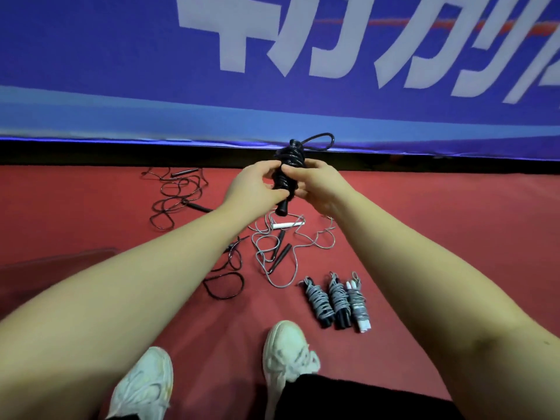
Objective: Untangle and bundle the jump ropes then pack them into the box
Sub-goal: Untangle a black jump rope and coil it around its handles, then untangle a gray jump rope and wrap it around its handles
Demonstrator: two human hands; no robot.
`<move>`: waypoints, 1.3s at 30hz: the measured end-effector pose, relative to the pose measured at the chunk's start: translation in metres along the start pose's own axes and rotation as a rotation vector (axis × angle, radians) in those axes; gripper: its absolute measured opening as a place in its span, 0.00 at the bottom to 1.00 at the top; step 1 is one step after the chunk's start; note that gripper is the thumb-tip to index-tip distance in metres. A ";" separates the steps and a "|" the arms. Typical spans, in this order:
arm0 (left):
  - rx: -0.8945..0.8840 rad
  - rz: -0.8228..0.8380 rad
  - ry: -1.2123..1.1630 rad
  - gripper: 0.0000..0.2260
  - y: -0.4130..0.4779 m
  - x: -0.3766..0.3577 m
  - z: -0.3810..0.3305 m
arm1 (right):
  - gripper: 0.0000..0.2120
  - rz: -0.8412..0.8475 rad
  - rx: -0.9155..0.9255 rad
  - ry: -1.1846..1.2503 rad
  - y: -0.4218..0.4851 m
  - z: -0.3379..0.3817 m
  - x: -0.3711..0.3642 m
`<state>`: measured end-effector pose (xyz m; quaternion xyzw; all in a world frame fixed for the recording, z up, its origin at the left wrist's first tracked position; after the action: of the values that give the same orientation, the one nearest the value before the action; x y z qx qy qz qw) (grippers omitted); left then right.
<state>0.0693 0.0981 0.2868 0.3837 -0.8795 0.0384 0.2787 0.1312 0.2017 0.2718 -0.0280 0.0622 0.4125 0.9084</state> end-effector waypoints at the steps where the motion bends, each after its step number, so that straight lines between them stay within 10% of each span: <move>1: -0.005 0.036 0.011 0.27 0.000 -0.012 -0.004 | 0.07 -0.002 -0.013 0.001 -0.002 -0.002 0.012; 11: 0.344 0.301 -0.116 0.22 0.000 -0.130 0.094 | 0.10 0.018 -0.355 -0.249 0.019 -0.139 0.085; 15: 0.458 0.419 0.228 0.04 -0.002 -0.151 0.163 | 0.22 0.077 -0.463 -0.752 0.018 -0.224 0.101; 24: 0.436 0.562 0.527 0.17 0.017 -0.174 0.224 | 0.29 0.054 -0.638 -1.015 -0.011 -0.342 0.125; 39: 0.586 0.445 0.593 0.13 0.009 -0.109 0.261 | 0.30 -0.204 -0.542 -1.176 -0.018 -0.301 0.113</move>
<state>0.0025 0.1017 0.0116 0.2209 -0.7751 0.4518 0.3826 0.1910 0.2434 -0.0420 -0.0316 -0.5540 0.2717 0.7863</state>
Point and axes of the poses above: each hand's wrist, its own y-axis towards the middle knuckle, its own x-axis out of the back of the hand, z = x × y, the point moved 9 cm from there along y, towards the middle knuckle, and after that the axes turned 5 degrees about x, right-handed, at the moved point
